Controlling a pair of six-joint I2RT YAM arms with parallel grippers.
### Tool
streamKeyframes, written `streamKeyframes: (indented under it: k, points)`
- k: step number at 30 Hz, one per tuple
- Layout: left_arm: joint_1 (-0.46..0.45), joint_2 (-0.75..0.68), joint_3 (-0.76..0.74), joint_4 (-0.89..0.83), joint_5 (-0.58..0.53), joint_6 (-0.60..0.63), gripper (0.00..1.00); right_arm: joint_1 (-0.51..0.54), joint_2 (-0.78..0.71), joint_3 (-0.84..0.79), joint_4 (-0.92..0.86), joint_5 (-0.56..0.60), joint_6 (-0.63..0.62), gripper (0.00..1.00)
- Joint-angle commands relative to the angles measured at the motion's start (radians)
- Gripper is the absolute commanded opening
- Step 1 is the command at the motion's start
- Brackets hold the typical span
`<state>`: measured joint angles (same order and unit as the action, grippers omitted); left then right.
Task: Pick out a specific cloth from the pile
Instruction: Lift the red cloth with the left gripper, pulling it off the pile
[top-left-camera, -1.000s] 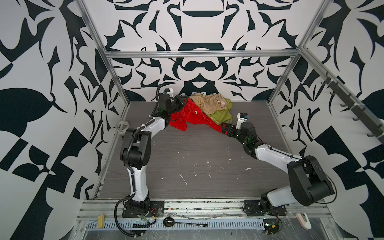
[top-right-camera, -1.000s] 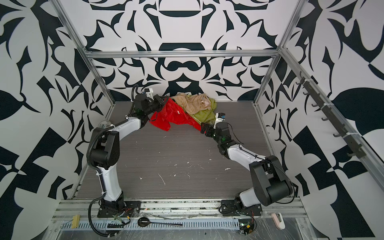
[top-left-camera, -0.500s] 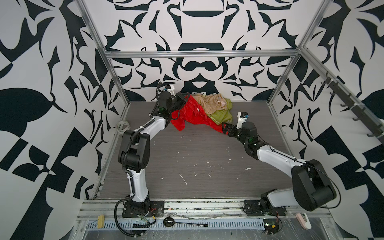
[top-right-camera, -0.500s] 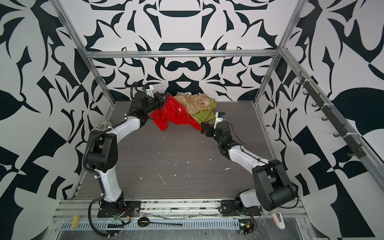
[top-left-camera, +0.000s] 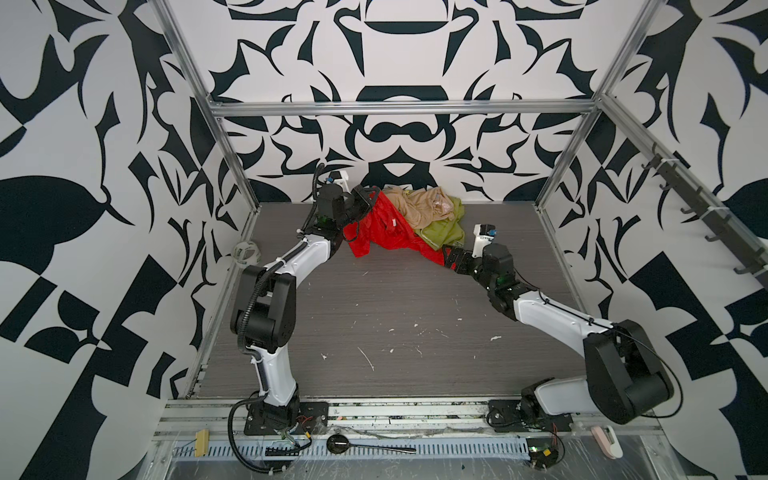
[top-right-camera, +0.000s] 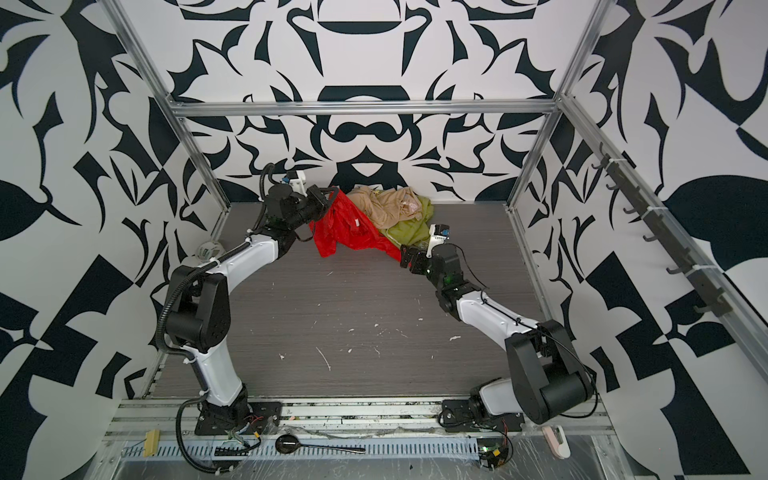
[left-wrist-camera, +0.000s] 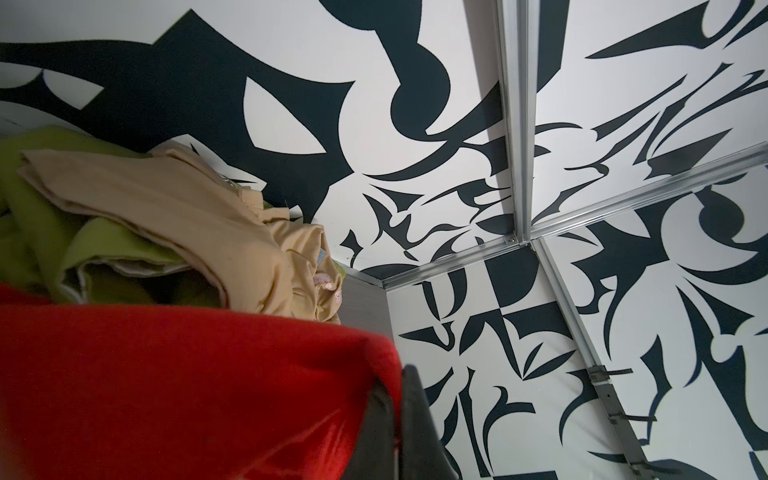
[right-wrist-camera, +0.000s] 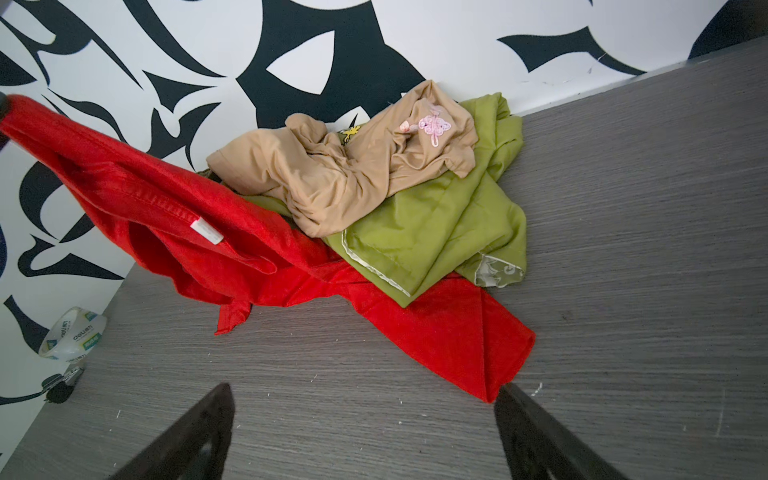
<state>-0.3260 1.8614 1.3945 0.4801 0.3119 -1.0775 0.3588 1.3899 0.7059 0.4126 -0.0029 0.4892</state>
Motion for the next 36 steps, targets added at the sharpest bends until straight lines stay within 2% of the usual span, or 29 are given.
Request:
streamKeyframes:
  k: [1, 17, 36]
  points:
    - [-0.013, -0.054, 0.014, -0.006, -0.017, 0.017, 0.0, 0.01, -0.016, 0.039, 0.016, 0.015, -0.017, 0.99]
    - [-0.034, -0.071, 0.11, -0.058, 0.026, 0.005, 0.0, 0.016, -0.028, 0.081, -0.027, 0.056, -0.08, 0.99]
    - [-0.044, -0.148, 0.143, -0.113, 0.023, 0.018, 0.0, 0.029, -0.017, 0.092, -0.031, 0.059, -0.088, 1.0]
